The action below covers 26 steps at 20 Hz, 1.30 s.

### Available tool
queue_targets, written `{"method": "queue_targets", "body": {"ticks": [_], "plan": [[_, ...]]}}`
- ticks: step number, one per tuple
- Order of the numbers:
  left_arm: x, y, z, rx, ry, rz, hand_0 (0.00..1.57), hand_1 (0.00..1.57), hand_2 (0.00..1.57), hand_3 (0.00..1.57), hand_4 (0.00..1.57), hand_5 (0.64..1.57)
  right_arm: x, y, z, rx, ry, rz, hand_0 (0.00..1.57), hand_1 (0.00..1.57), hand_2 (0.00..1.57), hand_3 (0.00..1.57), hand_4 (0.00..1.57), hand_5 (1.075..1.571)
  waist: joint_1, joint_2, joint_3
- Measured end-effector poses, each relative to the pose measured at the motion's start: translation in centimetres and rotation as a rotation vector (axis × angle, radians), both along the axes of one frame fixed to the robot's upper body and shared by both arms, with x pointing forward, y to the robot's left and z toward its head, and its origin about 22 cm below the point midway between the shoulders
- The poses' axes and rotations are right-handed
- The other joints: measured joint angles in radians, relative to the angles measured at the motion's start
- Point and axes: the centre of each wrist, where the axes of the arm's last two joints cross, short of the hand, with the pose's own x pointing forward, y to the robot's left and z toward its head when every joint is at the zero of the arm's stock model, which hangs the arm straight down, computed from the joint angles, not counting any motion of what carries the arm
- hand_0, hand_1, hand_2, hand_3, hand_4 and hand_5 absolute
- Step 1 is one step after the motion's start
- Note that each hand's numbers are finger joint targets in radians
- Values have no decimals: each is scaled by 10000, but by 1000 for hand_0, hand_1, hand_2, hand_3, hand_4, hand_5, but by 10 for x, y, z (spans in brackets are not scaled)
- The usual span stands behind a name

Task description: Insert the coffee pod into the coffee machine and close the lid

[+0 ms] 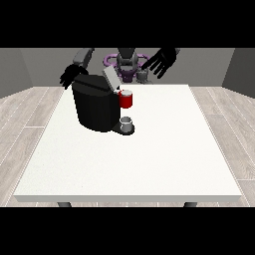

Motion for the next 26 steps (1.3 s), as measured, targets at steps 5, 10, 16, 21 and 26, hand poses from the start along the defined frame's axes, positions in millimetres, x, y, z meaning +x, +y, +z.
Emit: {"method": "queue_targets", "body": {"ticks": [5,10,16,21,26], "plan": [[-17,1,-61,-2781,855,-4,0,0,0,0,0,1571,-16,-15,-12,27,563,-575,0,0,0,0,445,1571,645,-984,-4],[-44,-1,-123,-4423,1971,408,0,0,0,0,227,1571,-31,-23,-19,-306,952,-477,0,0,0,0,366,1571,1103,-2071,-3],[-75,14,-168,-5596,2725,1170,0,0,0,0,0,1571,-24,-23,10,-526,509,752,0,0,0,0,125,1571,1262,-2754,-2],[-89,15,-182,-6412,3217,1194,0,0,0,0,135,1571,-8,-24,41,-842,53,1439,0,0,0,0,0,1571,1705,-3026,-3],[-102,16,-190,-7006,3303,1155,0,0,0,0,0,1571,3,-15,60,-995,-354,2134,0,0,0,0,0,1571,2146,-2881,1]]}}
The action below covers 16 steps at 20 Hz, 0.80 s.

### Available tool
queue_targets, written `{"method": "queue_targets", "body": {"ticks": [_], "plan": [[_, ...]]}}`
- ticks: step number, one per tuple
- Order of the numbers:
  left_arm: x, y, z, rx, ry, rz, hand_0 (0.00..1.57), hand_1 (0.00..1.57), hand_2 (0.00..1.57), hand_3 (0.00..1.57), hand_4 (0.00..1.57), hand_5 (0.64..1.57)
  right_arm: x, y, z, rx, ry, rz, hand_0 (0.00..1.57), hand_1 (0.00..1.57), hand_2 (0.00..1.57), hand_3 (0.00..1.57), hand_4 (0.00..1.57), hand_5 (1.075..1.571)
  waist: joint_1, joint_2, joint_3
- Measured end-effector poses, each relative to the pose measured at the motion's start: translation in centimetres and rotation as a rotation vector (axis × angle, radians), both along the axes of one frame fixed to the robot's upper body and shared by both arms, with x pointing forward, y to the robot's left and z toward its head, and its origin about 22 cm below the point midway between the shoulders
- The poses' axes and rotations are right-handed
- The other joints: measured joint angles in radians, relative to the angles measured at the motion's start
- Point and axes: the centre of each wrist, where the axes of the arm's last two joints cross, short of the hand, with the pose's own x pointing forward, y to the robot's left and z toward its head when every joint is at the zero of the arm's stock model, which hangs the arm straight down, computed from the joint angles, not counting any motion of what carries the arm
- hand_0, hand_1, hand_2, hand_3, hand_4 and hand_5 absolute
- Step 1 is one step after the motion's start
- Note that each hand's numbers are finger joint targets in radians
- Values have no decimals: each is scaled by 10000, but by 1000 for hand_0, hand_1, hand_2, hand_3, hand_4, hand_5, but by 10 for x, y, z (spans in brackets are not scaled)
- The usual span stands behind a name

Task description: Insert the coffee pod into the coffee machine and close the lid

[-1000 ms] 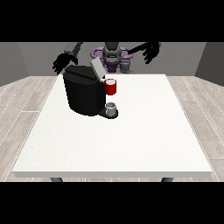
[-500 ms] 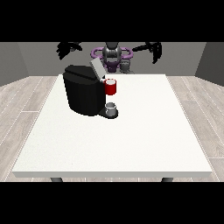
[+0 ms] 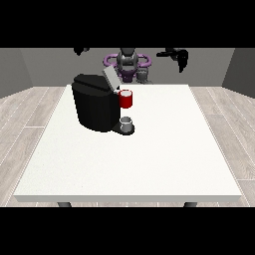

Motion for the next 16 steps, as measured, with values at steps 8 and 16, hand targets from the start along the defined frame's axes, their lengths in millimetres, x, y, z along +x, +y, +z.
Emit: {"method": "queue_targets", "body": {"ticks": [8,16], "plan": [[-17,-10,4,-298,-463,-40,0,0,0,0,0,1571,17,17,18,-504,-502,937,0,0,0,0,0,1571,342,604,5],[-29,-3,25,-603,-947,199,0,0,0,0,0,1571,36,21,25,-329,-740,1239,0,0,0,0,0,1571,496,1431,1]]}}
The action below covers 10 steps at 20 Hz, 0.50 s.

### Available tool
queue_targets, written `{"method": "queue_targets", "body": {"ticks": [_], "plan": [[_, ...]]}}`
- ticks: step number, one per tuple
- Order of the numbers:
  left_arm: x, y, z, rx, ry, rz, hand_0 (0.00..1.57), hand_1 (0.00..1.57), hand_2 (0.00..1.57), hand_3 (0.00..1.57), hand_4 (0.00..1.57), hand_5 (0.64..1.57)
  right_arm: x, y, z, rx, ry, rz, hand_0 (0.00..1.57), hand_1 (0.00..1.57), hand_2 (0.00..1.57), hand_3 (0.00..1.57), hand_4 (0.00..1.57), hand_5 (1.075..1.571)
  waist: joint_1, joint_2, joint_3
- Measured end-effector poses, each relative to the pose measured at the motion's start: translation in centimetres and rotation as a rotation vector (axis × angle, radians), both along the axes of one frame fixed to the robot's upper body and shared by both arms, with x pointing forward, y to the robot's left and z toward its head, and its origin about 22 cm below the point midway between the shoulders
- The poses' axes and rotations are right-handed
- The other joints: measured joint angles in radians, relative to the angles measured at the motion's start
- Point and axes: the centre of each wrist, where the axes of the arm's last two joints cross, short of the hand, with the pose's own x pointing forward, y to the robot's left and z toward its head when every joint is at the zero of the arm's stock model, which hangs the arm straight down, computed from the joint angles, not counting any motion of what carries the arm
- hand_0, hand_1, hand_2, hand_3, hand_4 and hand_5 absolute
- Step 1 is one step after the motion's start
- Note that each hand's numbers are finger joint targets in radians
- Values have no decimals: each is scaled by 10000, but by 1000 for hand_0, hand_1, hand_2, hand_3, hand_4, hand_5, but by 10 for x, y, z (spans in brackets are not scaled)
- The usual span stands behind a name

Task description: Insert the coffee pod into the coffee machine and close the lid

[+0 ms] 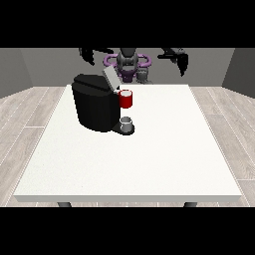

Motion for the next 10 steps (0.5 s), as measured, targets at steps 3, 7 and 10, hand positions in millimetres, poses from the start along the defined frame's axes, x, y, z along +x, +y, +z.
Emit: {"method": "queue_targets", "body": {"ticks": [3,7,10], "plan": [[-5,-4,7,131,-137,35,0,0,0,0,0,1571,7,1,-5,53,119,-49,0,0,0,0,0,1571,58,295,0],[-10,5,13,256,-381,248,0,0,0,0,0,1571,15,7,-6,157,86,174,0,0,0,0,0,1571,-133,720,2],[-13,3,20,310,-577,248,0,0,0,0,0,1571,26,6,-2,118,-31,115,0,0,0,0,0,1571,-58,973,0]]}}
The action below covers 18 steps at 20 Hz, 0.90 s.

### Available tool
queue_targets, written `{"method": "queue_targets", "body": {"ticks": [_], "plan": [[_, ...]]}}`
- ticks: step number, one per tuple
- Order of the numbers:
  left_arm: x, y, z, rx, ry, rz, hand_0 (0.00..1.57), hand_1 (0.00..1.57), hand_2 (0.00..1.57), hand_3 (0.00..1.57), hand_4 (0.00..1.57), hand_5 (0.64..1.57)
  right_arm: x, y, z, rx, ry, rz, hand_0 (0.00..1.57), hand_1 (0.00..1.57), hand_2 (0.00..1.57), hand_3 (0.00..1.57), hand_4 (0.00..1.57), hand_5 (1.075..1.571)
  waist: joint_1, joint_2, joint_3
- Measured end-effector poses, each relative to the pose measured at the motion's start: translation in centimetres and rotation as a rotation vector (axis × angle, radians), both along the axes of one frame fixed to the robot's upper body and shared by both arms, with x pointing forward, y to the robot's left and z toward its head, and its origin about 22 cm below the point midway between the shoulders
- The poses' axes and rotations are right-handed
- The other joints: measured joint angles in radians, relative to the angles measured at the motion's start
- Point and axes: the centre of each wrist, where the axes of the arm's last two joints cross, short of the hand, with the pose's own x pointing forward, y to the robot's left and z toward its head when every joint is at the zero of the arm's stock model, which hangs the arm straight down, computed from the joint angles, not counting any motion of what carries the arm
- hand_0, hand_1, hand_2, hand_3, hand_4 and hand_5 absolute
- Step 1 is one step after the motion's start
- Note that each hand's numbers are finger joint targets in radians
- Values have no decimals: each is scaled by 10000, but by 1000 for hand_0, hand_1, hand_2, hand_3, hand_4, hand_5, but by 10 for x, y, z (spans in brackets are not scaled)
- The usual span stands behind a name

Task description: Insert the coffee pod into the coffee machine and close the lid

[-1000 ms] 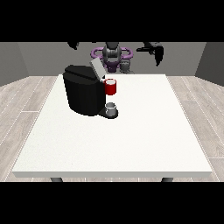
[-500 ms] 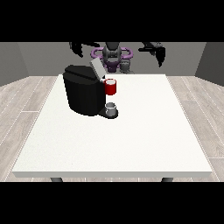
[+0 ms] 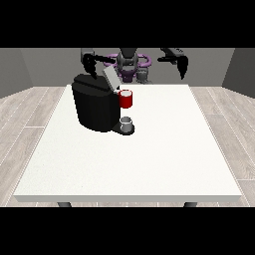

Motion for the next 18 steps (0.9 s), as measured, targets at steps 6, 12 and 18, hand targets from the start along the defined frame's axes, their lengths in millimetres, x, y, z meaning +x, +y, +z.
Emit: {"method": "queue_targets", "body": {"ticks": [6,12,18], "plan": [[-5,10,10,-53,-232,294,0,0,0,0,0,1571,10,11,1,-234,-130,313,0,0,0,0,0,1571,-176,196,-12],[-6,12,11,79,-394,429,0,0,0,0,0,1571,22,19,12,-498,-292,634,0,0,0,0,0,1571,-260,417,-17],[-1,14,22,179,-733,394,0,0,0,0,0,1571,34,21,23,-580,-681,625,0,0,0,0,0,1571,-132,736,-48]]}}
